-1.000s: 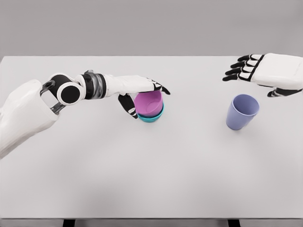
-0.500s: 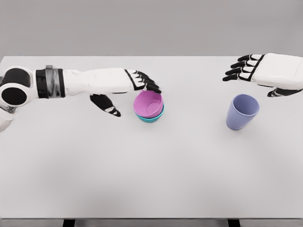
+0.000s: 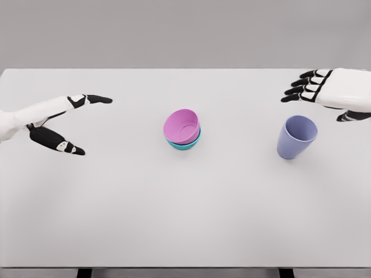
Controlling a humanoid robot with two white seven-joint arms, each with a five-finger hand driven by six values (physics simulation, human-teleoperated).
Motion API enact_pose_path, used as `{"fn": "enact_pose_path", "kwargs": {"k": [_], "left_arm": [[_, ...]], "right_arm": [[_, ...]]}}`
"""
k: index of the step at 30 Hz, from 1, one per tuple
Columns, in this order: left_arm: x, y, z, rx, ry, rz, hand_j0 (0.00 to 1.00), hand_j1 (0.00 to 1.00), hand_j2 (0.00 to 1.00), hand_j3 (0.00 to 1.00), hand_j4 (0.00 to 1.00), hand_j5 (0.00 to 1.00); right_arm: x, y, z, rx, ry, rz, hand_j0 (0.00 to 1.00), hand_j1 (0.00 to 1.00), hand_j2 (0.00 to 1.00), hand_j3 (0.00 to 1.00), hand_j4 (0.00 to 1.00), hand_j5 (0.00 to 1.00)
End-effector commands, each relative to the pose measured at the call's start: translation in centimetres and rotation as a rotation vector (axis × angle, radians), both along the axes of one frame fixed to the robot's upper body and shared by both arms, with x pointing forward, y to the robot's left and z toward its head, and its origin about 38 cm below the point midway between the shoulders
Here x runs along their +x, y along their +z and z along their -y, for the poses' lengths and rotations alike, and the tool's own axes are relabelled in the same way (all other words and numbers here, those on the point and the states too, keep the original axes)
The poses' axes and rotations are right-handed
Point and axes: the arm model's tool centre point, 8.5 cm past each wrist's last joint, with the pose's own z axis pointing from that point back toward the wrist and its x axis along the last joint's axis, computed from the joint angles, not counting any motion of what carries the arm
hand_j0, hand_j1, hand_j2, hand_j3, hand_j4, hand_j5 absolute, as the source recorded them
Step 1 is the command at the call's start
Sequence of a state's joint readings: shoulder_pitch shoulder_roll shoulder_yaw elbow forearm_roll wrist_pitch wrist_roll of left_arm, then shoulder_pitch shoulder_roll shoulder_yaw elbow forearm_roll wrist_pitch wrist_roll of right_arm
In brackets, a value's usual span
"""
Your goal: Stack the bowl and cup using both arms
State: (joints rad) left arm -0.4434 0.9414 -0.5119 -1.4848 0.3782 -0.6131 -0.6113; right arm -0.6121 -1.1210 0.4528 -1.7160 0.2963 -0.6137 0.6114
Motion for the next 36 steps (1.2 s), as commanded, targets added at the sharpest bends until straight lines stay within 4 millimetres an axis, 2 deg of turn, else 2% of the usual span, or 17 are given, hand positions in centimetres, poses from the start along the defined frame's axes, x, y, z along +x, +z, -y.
{"fn": "enact_pose_path", "kwargs": {"k": [1,2,3,6,7,9,10,13,14,15,20,22,25,27,36], "left_arm": [[0.4,0.4,-1.8,-0.031,0.055,-0.01,1.0,1.0,1.0,1.0,1.0,1.0],[0.4,-0.2,-3.0,-0.03,0.092,-0.026,1.0,1.0,1.0,1.0,1.0,1.0],[0.3,-0.2,-4.1,-0.036,0.127,-0.023,1.0,1.0,1.0,1.0,1.0,1.0],[0.4,-0.6,-5.1,-0.035,0.158,-0.031,1.0,1.0,1.0,1.0,1.0,1.0],[0.5,-0.8,-5.4,-0.037,0.168,-0.037,1.0,1.0,1.0,1.0,1.0,1.0],[0.5,-1.0,-5.7,-0.036,0.179,-0.043,1.0,1.0,1.0,1.0,1.0,1.0],[0.5,-1.1,-5.7,-0.035,0.181,-0.045,1.0,1.0,1.0,1.0,1.0,1.0],[0.6,-1.4,-6.0,-0.038,0.191,-0.052,1.0,1.0,1.0,1.0,1.0,1.0],[0.6,-1.4,-5.9,-0.04,0.191,-0.052,1.0,1.0,1.0,1.0,1.0,1.0],[0.6,-1.5,-5.9,-0.042,0.19,-0.053,1.0,1.0,1.0,1.0,1.0,1.0],[0.6,-1.5,-5.9,-0.04,0.191,-0.053,1.0,1.0,1.0,1.0,1.0,1.0],[0.6,-1.5,-5.9,-0.04,0.191,-0.053,1.0,1.0,1.0,1.0,1.0,1.0],[0.6,-1.6,-5.9,-0.041,0.191,-0.055,1.0,1.0,1.0,1.0,1.0,1.0],[0.6,-1.6,-5.9,-0.041,0.191,-0.055,1.0,1.0,1.0,1.0,1.0,1.0],[0.6,-1.6,-5.8,-0.038,0.19,-0.054,1.0,1.0,1.0,1.0,1.0,1.0]], "right_arm": [[-0.2,0.4,0.2,-0.005,-0.003,0.006,1.0,1.0,1.0,1.0,1.0,1.0],[-0.2,0.8,0.0,-0.004,0.003,0.019,1.0,1.0,1.0,1.0,1.0,1.0],[-0.6,1.0,0.7,-0.025,-0.011,0.018,1.0,1.0,1.0,1.0,1.0,1.0],[-0.7,2.4,0.3,-0.018,-0.001,0.064,1.0,1.0,1.0,1.0,1.0,1.0],[-0.6,3.9,0.5,0.001,-0.009,0.115,1.0,1.0,1.0,1.0,1.0,1.0],[0.5,4.5,-1.9,0.111,0.029,0.193,1.0,1.0,1.0,1.0,1.0,1.0],[0.6,4.3,-1.9,0.088,0.022,0.2,1.0,1.0,1.0,1.0,1.0,1.0],[0.5,0.7,-2.5,0.005,0.043,0.095,1.0,1.0,1.0,1.0,1.0,1.0],[0.5,-1.1,-3.1,-0.051,0.056,0.064,1.0,1.0,1.0,1.0,1.0,1.0],[0.6,-1.5,-3.2,-0.073,0.06,0.06,1.0,1.0,1.0,1.0,1.0,1.0],[0.4,-3.0,-3.7,-0.099,0.078,0.022,1.0,1.0,1.0,1.0,1.0,1.0],[0.1,-3.7,-3.1,-0.131,0.073,-0.006,1.0,1.0,1.0,1.0,1.0,1.0],[-0.2,-3.3,-1.7,-0.167,0.045,-0.01,1.0,1.0,1.0,1.0,1.0,1.0],[-0.4,-3.8,-1.5,-0.175,0.042,-0.025,1.0,1.0,1.0,1.0,1.0,1.0],[-0.5,-5.1,-2.1,-0.168,0.063,-0.064,1.0,1.0,1.0,1.0,1.0,1.0]]}}
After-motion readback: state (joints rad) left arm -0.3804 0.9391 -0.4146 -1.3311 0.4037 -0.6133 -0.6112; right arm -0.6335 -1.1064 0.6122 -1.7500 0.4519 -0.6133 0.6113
